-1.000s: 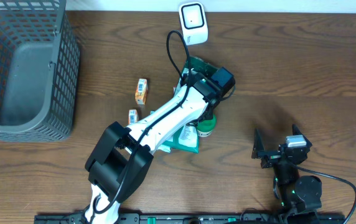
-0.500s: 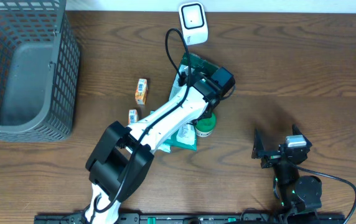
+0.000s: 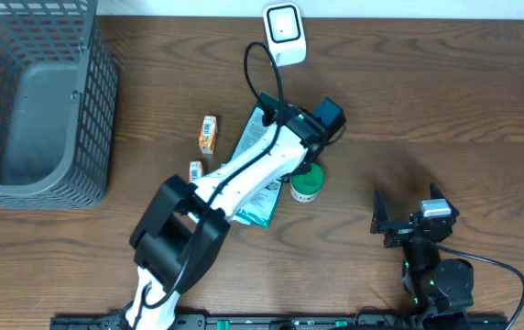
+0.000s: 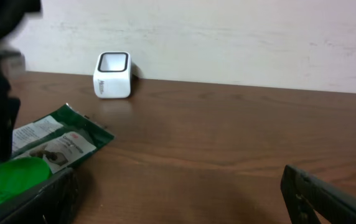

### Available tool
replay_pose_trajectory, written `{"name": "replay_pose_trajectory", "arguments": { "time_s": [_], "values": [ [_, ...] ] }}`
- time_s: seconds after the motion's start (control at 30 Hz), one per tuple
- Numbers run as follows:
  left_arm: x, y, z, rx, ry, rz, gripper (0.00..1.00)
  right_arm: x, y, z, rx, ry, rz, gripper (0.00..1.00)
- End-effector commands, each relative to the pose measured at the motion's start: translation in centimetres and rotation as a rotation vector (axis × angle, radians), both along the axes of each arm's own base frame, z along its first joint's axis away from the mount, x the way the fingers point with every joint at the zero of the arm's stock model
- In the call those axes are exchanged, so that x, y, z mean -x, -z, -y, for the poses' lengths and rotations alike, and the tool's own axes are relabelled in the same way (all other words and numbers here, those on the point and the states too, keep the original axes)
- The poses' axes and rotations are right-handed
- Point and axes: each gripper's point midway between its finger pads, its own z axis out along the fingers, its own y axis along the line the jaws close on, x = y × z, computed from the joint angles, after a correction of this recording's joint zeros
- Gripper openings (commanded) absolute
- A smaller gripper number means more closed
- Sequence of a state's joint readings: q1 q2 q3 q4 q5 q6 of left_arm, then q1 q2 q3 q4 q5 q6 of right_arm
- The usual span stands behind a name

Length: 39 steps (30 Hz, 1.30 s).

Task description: Scan the item barcode

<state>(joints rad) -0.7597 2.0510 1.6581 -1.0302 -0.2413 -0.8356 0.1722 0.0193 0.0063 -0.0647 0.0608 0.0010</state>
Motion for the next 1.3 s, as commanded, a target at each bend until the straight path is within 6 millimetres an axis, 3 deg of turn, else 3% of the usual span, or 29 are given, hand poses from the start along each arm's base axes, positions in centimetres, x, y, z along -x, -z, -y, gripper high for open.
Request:
{"name": "replay_pose_trajectory", "arguments": {
  "time_s": [0.0, 0.1, 0.2, 0.47, 0.5, 0.53, 0.6, 0.8, 1.1, 1.17, 1.2, 1.27],
  "values": [
    [-2.1, -7.7, 0.5, 0.125, 0.014, 0.160, 0.63, 0.0, 0.1, 0.3, -0.016, 0.015, -0.005, 0.99],
    [-3.0, -11.6, -0.8, 0.173, 0.014, 0.235, 0.66, 0.0, 0.1, 0.3, -0.016, 0.015, -0.005, 0.99],
    [-3.9, -15.0, -4.2, 0.196, -0.028, 0.299, 0.66, 0.0, 0.1, 0.3, -0.016, 0.015, -0.005, 0.99],
    [-3.2, -22.5, -20.8, 0.166, -0.353, 0.444, 0.67, 0.0, 0.1, 0.3, -0.016, 0.015, -0.005, 0.99],
    [-3.0, -23.0, -22.5, 0.163, -0.392, 0.456, 0.67, 0.0, 0.1, 0.3, -0.016, 0.015, -0.005, 0.99],
    [-2.3, -23.6, -25.8, 0.150, -0.447, 0.466, 0.66, 0.0, 0.1, 0.3, -0.016, 0.015, -0.004, 0.99],
    [-1.3, -23.6, -28.6, 0.139, -0.501, 0.450, 0.65, 0.0, 0.1, 0.3, -0.016, 0.015, -0.005, 0.99],
    [-0.4, -22.6, -31.8, 0.192, -0.536, 0.393, 0.63, 0.0, 0.1, 0.3, -0.016, 0.015, -0.005, 0.99],
    [-1.4, -24.9, -38.9, 0.154, -0.690, 0.573, 0.64, 0.0, 0.1, 0.3, -0.016, 0.015, -0.005, 0.99],
    [-1.0, -25.1, -40.2, 0.144, -0.723, 0.588, 0.69, 0.0, 0.1, 0.3, -0.016, 0.015, -0.005, 0.99],
    [-0.5, -25.1, -41.2, 0.136, -0.751, 0.589, 0.87, 0.0, 0.1, 0.3, -0.016, 0.015, -0.005, 0.99],
    [-0.2, -25.1, -41.7, 0.131, -0.767, 0.590, 0.87, 0.0, 0.1, 0.3, -0.016, 0.015, -0.005, 0.99]
  ]
}}
